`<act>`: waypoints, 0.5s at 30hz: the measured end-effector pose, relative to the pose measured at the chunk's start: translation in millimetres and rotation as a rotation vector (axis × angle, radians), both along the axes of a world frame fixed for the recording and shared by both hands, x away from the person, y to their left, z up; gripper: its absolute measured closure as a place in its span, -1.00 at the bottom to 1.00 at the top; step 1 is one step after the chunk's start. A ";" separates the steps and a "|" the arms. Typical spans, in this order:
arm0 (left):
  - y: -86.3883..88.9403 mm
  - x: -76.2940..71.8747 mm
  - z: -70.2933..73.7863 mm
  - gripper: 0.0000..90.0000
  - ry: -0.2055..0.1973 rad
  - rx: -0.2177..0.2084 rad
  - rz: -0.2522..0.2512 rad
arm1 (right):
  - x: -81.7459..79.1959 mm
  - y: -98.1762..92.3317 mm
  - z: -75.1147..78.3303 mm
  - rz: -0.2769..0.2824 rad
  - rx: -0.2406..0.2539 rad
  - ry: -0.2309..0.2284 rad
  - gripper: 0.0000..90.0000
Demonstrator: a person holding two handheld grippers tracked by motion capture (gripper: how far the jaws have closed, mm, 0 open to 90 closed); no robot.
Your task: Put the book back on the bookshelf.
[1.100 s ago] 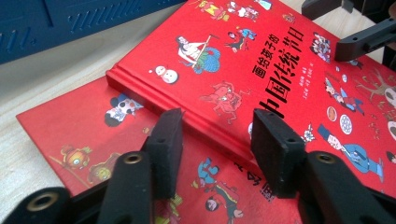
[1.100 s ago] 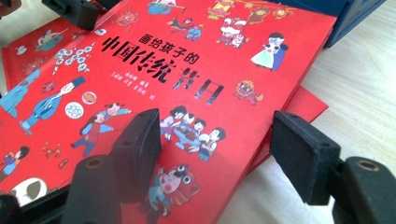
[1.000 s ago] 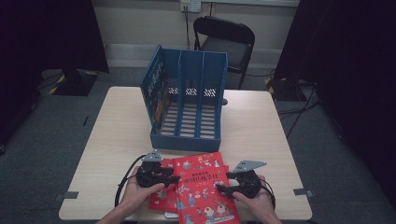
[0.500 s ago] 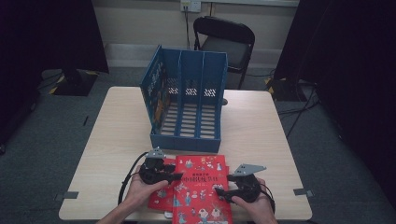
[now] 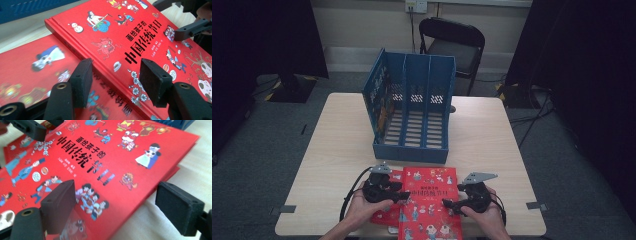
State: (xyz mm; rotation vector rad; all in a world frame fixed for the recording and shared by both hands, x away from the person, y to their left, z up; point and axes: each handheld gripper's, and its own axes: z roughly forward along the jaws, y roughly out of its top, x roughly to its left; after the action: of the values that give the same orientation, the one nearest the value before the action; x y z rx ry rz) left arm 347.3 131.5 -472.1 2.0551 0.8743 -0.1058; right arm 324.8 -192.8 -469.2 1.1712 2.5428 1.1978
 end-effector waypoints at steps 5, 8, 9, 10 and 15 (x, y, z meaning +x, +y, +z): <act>-5.1 -0.4 -0.7 0.00 0.002 -0.013 -0.017 | 3.3 -8.5 0.2 -0.010 -0.003 -0.011 -0.62; -5.4 -0.3 -0.9 -0.01 0.000 -0.012 -0.016 | 4.2 -9.1 0.4 -0.009 -0.006 -0.009 -0.63; -5.4 -0.3 -1.1 0.00 -0.005 -0.012 -0.015 | 4.4 -9.2 0.4 -0.007 -0.005 -0.011 -0.63; -5.8 -0.7 -1.4 0.00 -0.014 -0.011 -0.013 | 5.0 -9.2 0.2 -0.004 -0.003 -0.011 -0.64; -6.0 -0.2 -2.3 0.00 -0.033 -0.010 -0.009 | 10.5 -5.4 -1.1 -0.018 -0.004 -0.019 -0.72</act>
State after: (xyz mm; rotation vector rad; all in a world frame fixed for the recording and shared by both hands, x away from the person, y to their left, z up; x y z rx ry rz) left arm 347.1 125.5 -474.4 2.0461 0.8425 -0.0816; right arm 335.2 -198.2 -470.3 1.1737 2.5143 1.1931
